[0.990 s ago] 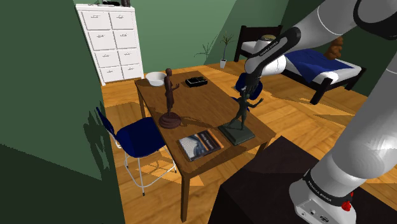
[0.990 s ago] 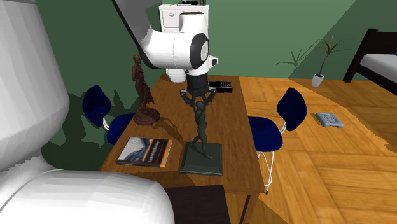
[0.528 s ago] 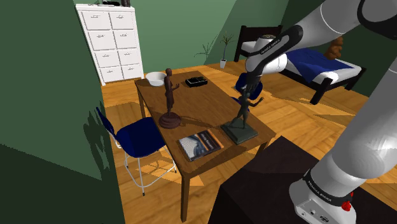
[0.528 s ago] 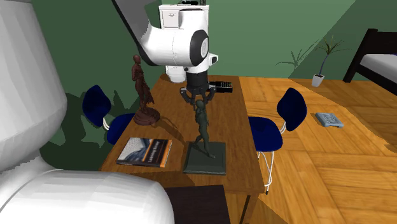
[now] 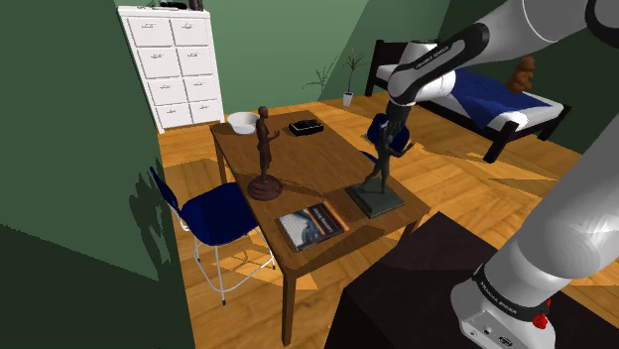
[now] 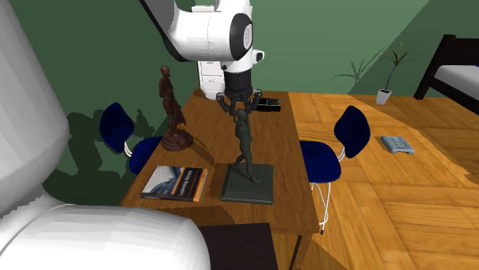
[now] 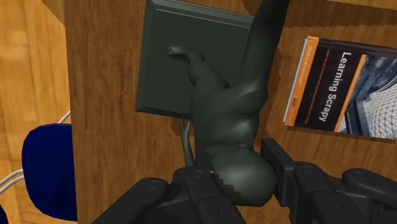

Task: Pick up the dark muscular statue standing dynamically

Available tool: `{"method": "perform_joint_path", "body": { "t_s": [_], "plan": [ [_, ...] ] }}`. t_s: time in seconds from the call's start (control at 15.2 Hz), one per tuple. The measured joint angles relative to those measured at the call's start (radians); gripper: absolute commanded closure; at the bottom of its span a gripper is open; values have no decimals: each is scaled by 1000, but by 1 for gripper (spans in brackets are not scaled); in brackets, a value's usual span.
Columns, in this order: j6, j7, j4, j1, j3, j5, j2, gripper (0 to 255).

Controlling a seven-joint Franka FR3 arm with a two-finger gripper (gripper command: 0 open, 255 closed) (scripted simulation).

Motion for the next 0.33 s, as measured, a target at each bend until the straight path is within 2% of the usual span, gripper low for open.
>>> {"method": "perform_joint_path", "body": {
  "t_s": [0.33],
  "plan": [
    [-60,5,29,1,0,-8,-32,255]
  ]
}}
